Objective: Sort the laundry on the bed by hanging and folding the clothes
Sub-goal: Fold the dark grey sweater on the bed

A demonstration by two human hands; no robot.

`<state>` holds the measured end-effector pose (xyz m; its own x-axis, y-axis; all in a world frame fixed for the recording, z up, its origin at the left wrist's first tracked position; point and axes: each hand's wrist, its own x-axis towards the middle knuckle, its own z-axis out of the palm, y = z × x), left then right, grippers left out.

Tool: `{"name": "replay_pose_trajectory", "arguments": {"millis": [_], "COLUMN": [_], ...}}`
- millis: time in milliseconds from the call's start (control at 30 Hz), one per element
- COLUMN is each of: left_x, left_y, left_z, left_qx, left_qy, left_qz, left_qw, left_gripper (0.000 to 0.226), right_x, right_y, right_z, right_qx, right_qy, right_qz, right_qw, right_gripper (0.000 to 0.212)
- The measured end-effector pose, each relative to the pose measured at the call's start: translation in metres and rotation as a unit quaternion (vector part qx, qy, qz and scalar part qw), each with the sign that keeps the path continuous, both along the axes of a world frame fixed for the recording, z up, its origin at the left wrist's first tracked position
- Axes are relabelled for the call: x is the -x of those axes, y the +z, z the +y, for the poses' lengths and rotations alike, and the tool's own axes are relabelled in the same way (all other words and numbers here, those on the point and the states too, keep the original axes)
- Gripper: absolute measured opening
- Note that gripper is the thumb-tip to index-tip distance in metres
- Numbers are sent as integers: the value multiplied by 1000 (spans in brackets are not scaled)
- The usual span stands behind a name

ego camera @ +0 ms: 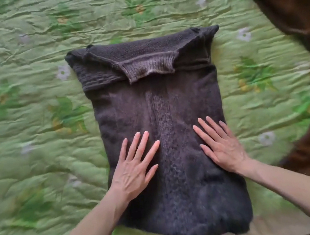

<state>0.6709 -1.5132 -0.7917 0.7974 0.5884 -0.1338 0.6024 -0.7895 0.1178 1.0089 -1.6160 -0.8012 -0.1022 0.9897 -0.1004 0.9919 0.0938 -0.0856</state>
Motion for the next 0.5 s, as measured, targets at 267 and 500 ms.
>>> {"name": "replay_pose_trajectory", "arguments": {"millis": [267, 500], "left_x": [50, 62], "left_y": [-19, -1], "left_z": [-53, -75], "left_qx": [-4, -4], "left_qy": [56, 300], "left_qz": [-37, -86], "left_qw": [998, 950], "left_gripper": [68, 71], "right_x": [1, 27], "right_y": [-4, 13], "right_z": [-23, -70], "right_qx": [-30, 69], "right_qy": [-51, -181], "right_qz": [29, 35], "right_qw": [998, 980], "right_gripper": [60, 68]}}
